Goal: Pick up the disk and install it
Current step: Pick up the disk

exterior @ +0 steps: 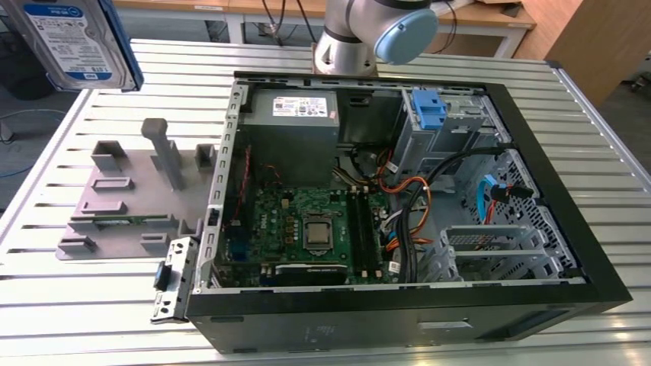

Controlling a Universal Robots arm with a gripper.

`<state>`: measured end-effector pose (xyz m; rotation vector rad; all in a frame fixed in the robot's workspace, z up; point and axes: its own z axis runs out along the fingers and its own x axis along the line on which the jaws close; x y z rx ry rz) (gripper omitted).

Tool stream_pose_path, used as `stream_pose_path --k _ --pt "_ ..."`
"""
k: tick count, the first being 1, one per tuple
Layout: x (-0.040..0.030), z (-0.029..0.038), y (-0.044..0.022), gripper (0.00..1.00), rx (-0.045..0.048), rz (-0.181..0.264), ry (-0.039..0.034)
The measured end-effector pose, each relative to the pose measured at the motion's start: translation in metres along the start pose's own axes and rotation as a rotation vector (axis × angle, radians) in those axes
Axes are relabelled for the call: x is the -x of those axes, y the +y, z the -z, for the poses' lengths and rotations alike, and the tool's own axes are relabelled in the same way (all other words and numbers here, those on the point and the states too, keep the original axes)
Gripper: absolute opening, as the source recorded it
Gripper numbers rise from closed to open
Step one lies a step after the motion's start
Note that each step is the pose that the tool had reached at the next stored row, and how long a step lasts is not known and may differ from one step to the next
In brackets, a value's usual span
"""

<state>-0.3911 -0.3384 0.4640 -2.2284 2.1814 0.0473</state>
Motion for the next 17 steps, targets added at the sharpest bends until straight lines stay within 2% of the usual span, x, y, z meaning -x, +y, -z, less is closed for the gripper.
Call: stream_pose_path --k 6,8,17 --pt "0.0003 0.0018 0.0000 0.35 0.0001 0.000 0.0006" --pt "0.0004 0.0048 0.0000 0.35 0.0001 0.000 0.0005" --pt "0.0004 0.0070 0.0000 0.35 0.0000 0.000 0.0005"
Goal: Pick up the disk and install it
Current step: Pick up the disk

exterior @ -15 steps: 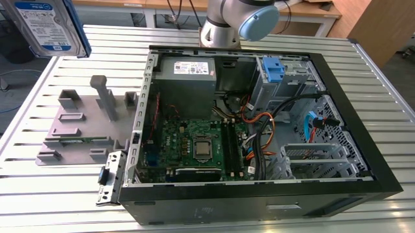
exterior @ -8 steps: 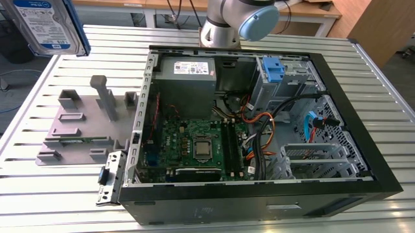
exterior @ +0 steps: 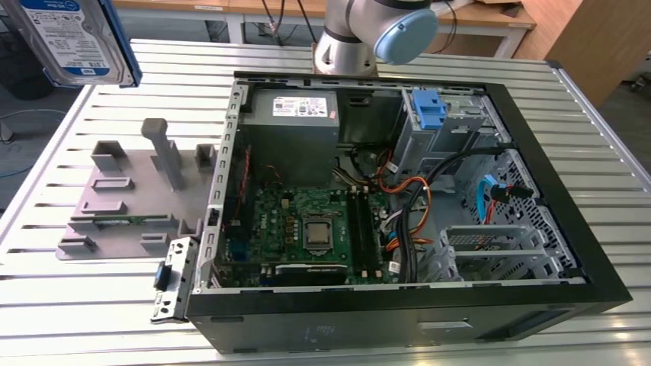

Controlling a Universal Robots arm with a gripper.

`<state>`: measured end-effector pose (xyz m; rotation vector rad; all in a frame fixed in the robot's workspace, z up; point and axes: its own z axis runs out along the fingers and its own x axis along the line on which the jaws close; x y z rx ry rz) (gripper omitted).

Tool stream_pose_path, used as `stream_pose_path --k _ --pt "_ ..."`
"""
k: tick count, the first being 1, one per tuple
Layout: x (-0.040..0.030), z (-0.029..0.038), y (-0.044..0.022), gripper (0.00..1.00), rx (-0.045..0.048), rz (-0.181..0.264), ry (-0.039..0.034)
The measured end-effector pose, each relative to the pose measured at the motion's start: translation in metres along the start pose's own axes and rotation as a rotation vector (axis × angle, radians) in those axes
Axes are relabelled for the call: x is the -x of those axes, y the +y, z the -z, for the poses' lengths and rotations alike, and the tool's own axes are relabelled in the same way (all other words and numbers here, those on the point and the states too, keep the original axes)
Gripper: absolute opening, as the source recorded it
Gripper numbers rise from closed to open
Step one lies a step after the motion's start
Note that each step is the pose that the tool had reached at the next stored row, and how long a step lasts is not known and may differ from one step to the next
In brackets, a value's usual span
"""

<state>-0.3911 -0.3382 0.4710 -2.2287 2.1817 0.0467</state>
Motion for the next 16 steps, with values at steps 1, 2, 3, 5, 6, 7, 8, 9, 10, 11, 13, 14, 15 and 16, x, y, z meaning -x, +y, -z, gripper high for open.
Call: stream_pose_path --k 1,2,3,5,6,7,8,9,10,11,13,14,15,16 --pt "0.0000 0.0000 0.0000 0.35 0.0001 0.000 0.0000" --pt "0.0000 0.0001 0.0000 0.35 0.0000 0.000 0.0000" --pt "0.0000 0.0001 0.0000 0.35 0.0001 0.000 0.0000" --pt "0.0001 0.0002 -0.0006 0.35 0.0004 0.000 0.0002" --pt "0.0000 0.0002 -0.0012 0.35 0.0003 0.000 0.0001" --pt "0.0000 0.0001 -0.0020 0.35 0.0001 0.000 0.0000" --pt "0.0000 0.0001 -0.0029 0.35 0.0001 0.000 0.0000" --pt "-0.0001 0.0001 -0.0037 0.35 0.0001 0.000 0.0000" --pt "-0.0001 0.0001 -0.0046 0.35 0.0001 0.000 0.0000" --pt "-0.0001 0.0001 -0.0057 0.35 0.0000 0.000 0.0000" --pt "-0.0001 0.0001 -0.0079 0.35 0.0001 0.000 0.0000" --pt "-0.0002 0.0001 -0.0091 0.35 0.0001 0.000 0.0000" --pt "-0.0002 0.0001 -0.0103 0.35 0.0001 0.000 0.0000" --pt "-0.0002 0.0001 -0.0115 0.35 0.0001 0.000 0.0000"
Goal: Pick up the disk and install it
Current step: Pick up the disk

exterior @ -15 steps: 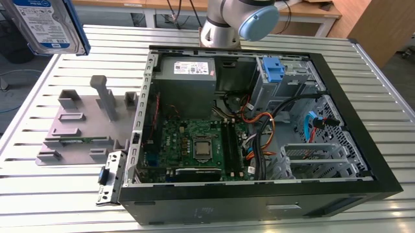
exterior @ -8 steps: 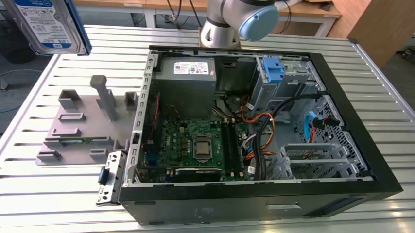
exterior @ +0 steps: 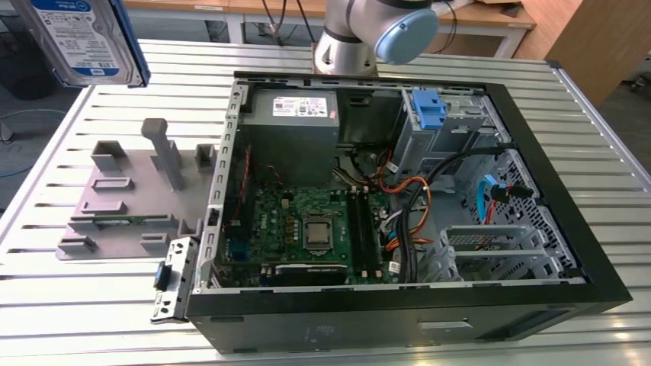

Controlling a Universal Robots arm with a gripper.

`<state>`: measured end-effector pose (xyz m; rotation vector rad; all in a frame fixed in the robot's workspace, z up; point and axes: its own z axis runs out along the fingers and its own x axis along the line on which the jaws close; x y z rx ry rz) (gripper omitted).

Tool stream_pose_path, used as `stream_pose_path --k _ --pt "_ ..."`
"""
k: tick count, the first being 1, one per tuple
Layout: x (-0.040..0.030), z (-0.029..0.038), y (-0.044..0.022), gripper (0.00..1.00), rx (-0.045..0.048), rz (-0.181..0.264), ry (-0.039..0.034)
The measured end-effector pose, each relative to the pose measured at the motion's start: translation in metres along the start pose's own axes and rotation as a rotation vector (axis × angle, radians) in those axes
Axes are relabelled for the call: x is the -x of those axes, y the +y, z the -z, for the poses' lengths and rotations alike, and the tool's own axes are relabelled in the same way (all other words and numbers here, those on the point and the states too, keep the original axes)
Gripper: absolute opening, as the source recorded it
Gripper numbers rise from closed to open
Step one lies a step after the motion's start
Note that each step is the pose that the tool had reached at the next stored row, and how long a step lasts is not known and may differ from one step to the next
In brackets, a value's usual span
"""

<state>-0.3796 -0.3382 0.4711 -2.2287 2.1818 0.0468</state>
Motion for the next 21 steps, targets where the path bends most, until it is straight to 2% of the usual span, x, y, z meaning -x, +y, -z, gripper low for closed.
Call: stream_pose_path --k 7,21 --pt "-0.0001 0.0000 -0.0045 0.35 -0.0001 0.000 -0.0001" --pt "0.0000 0.0031 -0.0047 0.35 -0.0001 0.000 -0.0001"
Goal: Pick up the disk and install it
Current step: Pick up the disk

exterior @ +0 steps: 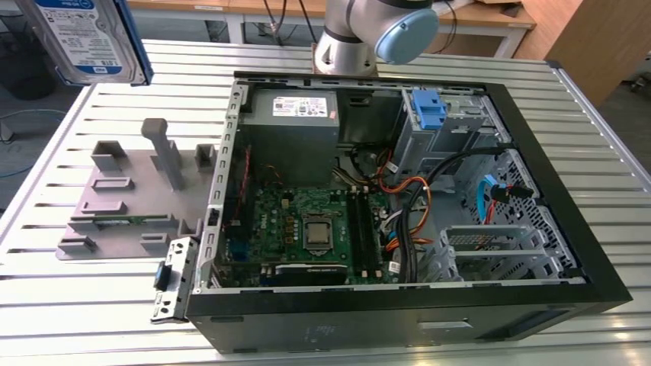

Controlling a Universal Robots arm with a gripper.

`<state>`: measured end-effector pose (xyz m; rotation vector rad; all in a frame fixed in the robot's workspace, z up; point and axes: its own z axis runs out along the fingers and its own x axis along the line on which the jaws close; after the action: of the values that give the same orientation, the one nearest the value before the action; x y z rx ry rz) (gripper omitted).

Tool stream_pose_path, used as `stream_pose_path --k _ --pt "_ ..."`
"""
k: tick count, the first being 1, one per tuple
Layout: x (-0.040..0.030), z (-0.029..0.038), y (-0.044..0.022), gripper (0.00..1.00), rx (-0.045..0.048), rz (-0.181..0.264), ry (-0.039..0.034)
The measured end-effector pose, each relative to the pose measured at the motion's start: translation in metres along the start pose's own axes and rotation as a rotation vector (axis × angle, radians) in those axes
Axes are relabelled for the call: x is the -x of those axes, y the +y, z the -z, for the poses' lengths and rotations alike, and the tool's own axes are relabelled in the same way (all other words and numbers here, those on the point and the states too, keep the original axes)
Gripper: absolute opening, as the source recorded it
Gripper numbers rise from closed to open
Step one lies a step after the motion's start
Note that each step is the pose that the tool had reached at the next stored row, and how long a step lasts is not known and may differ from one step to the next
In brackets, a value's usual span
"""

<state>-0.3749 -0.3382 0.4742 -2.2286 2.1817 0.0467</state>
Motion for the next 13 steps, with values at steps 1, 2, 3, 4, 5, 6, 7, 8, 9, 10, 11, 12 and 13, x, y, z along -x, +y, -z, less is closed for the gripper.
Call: stream_pose_path --k 1,2,3,4,5,6,7,8,9,10,11,12,13 --pt "0.0000 0.0000 0.0000 0.35 0.0000 0.000 0.0000" --pt "0.0000 0.0000 0.0000 0.35 -0.0001 0.000 0.0000" --pt "0.0000 0.0001 0.0000 0.35 0.0000 0.000 0.0000" --pt "0.0000 0.0001 0.0000 0.35 0.0001 0.000 0.0001" --pt "0.0000 0.0001 0.0000 0.35 0.0001 0.000 0.0001" --pt "0.0000 0.0001 0.0000 0.35 0.0001 0.000 0.0000" --pt "0.0000 0.0001 0.0000 0.35 0.0000 0.000 0.0000" --pt "0.0000 0.0002 -0.0002 0.35 0.0003 0.000 0.0001" --pt "0.0000 0.0003 -0.0008 0.35 0.0004 0.000 0.0002" --pt "0.0000 0.0003 -0.0015 0.35 0.0003 0.000 0.0001" --pt "-0.0001 0.0001 -0.0022 0.35 0.0001 0.000 0.0000" --pt "-0.0001 0.0002 -0.0031 0.35 0.0001 0.000 0.0000" --pt "-0.0001 0.0002 -0.0040 0.35 0.0002 0.000 0.0001"
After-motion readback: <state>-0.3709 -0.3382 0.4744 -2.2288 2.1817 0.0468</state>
